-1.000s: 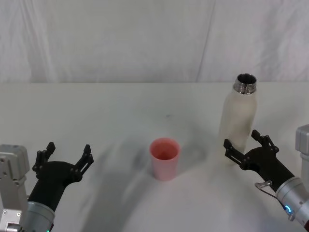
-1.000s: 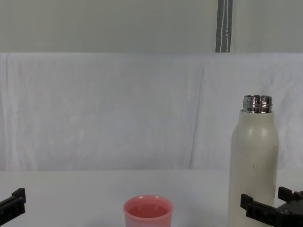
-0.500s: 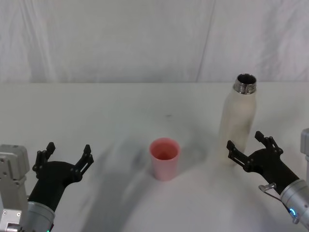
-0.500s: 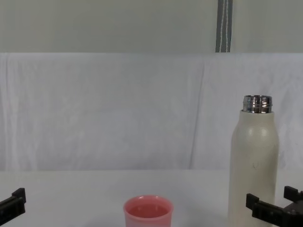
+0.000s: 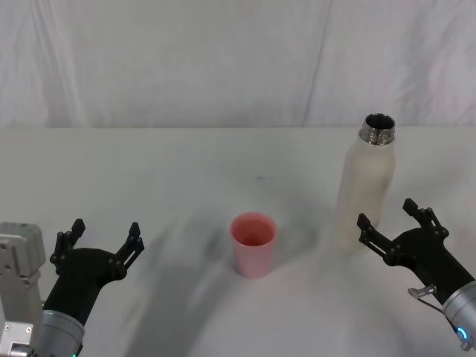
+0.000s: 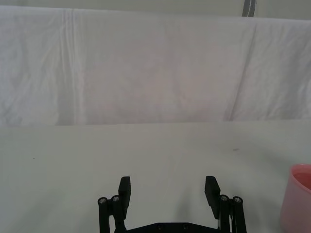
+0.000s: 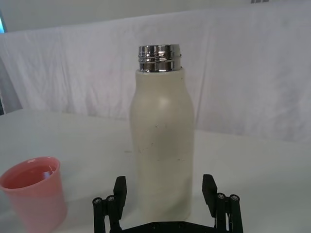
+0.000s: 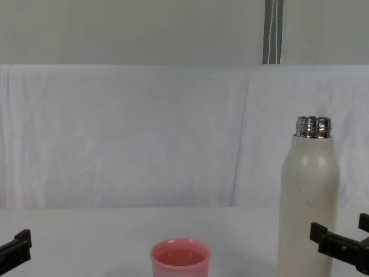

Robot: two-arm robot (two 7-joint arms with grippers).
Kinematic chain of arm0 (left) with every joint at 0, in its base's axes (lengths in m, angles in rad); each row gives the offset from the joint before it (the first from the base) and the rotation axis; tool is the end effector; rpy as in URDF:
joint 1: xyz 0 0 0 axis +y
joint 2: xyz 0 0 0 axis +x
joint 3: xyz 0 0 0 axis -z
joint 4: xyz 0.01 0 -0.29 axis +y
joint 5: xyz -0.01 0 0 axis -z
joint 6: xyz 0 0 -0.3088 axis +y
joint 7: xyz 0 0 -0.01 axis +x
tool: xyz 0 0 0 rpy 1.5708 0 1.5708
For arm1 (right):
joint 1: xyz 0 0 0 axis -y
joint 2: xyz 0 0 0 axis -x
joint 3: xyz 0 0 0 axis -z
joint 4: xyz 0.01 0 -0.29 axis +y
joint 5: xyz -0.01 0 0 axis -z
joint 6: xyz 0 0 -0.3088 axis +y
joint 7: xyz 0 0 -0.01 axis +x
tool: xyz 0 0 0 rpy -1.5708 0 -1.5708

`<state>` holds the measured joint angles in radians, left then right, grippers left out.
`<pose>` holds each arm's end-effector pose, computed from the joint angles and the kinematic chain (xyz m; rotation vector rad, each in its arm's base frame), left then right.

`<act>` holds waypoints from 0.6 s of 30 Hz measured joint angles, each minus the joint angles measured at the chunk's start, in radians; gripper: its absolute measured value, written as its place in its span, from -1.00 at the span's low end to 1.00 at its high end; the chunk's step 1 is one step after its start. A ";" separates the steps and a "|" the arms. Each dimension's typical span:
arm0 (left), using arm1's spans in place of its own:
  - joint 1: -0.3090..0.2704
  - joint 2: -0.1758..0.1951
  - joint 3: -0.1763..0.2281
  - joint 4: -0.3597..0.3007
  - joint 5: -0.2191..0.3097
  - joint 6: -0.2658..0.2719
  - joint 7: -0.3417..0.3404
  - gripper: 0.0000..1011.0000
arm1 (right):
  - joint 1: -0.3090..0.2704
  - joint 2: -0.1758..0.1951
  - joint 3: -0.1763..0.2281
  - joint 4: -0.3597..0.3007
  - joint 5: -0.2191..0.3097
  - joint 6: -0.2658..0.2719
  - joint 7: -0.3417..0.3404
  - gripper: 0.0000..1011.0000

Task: Grasp the thermos with one hand and pour water into the cup lid.

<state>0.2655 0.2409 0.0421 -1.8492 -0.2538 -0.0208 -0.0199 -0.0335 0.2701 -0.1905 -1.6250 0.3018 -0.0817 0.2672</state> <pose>0.2529 0.0375 -0.2853 -0.0381 0.0141 1.4461 0.3131 -0.0155 -0.2989 0.0696 -0.0079 -1.1076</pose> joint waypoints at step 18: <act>0.000 0.000 0.000 0.000 0.000 0.000 0.000 0.98 | -0.061 -0.038 0.028 -0.045 -0.071 -0.098 -0.051 0.98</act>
<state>0.2655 0.2410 0.0422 -1.8492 -0.2538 -0.0208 -0.0199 -0.0944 0.2323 -0.1627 -1.6703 0.2311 -0.1797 0.2163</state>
